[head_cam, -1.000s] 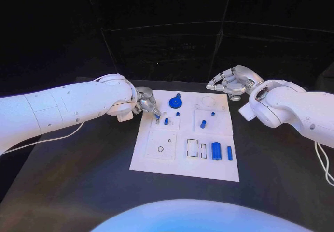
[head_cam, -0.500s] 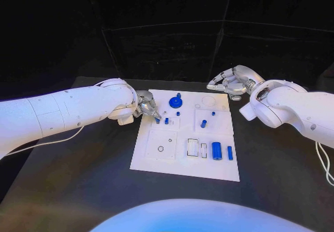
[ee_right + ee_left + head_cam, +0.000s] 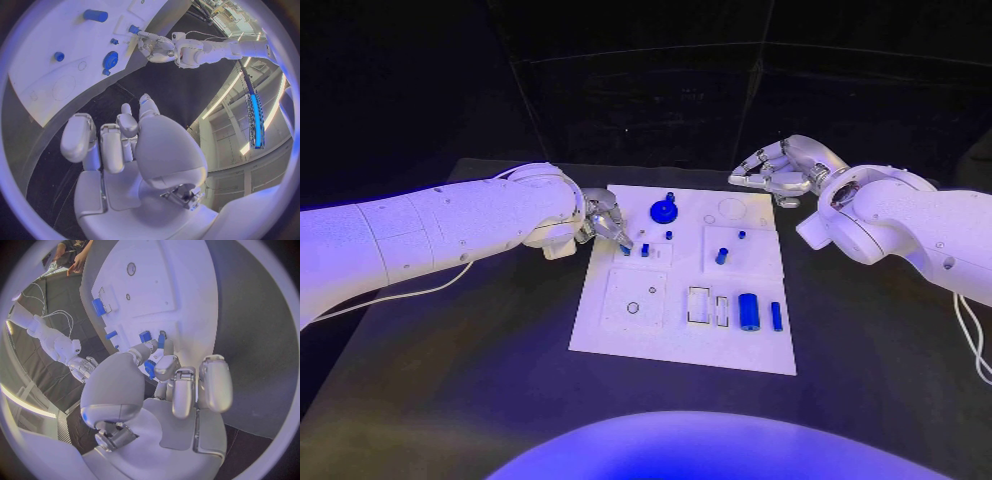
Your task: Assemble the parts on the task board
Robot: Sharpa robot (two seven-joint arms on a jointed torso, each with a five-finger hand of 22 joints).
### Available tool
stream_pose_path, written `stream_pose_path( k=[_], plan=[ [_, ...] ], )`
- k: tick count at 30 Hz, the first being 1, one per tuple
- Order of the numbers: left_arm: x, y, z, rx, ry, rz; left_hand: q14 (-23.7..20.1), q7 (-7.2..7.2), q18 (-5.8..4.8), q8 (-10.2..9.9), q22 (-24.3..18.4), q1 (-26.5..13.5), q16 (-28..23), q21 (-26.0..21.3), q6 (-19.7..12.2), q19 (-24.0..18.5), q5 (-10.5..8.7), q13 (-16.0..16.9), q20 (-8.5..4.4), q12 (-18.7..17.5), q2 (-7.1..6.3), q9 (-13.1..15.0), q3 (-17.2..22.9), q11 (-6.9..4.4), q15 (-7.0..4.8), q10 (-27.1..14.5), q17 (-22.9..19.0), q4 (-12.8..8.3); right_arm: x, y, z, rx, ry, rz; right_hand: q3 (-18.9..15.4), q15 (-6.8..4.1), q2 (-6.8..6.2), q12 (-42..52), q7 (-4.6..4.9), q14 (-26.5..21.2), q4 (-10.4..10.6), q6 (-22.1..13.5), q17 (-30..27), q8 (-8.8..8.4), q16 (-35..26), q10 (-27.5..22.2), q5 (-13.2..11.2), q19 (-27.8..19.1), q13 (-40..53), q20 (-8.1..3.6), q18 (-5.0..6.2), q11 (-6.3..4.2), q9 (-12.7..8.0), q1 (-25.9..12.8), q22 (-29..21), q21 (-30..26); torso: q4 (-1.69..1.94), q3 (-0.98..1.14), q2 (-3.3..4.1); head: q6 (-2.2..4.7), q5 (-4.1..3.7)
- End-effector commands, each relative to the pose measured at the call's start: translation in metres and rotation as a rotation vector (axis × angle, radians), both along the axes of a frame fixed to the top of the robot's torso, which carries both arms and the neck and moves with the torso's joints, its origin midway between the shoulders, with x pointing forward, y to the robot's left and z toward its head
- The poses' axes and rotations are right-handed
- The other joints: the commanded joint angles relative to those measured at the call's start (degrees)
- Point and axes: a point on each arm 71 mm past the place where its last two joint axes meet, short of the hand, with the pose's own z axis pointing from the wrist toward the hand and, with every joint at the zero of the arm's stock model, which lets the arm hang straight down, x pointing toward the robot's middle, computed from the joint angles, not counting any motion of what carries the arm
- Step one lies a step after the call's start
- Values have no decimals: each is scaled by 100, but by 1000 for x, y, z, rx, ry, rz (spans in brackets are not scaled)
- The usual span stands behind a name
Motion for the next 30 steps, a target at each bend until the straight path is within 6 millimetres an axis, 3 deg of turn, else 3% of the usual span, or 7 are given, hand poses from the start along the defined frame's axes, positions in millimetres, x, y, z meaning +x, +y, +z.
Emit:
stream_pose_path(
  k=[1,20,30],
  plan=[
    [-2,1,-2,33,19,-13,605,-11,-6,37,5,66,18,-13,42,40,33,-5,-15,14,6,10,628,2,-19,41,1509,-650,0,1,1,5,-3,9,-31,33,8,34,3,331,4,-36,145,19,-9,-27,28,5,-2,7,28,-6,9,44,6,-7,0,0,2,-7,3],
    [-4,2,-3,53,36,-14,605,-14,-8,42,14,68,18,-6,54,44,35,66,-16,64,9,10,628,-1,-21,74,1509,-649,0,0,1,3,-2,7,-40,32,10,33,3,332,9,-35,149,21,-7,-29,49,4,-7,7,29,-6,9,46,4,-8,1,2,0,-18,4],
    [-3,-4,-3,54,35,-18,605,-125,-14,72,50,-140,18,12,196,59,7,145,-55,120,-30,24,351,-74,-76,140,1509,-456,0,1,1,4,-1,7,-40,32,10,33,3,332,9,-35,149,21,-7,-29,49,4,-7,7,29,-6,9,46,4,-8,-7,5,2,-28,-3]
  ],
)
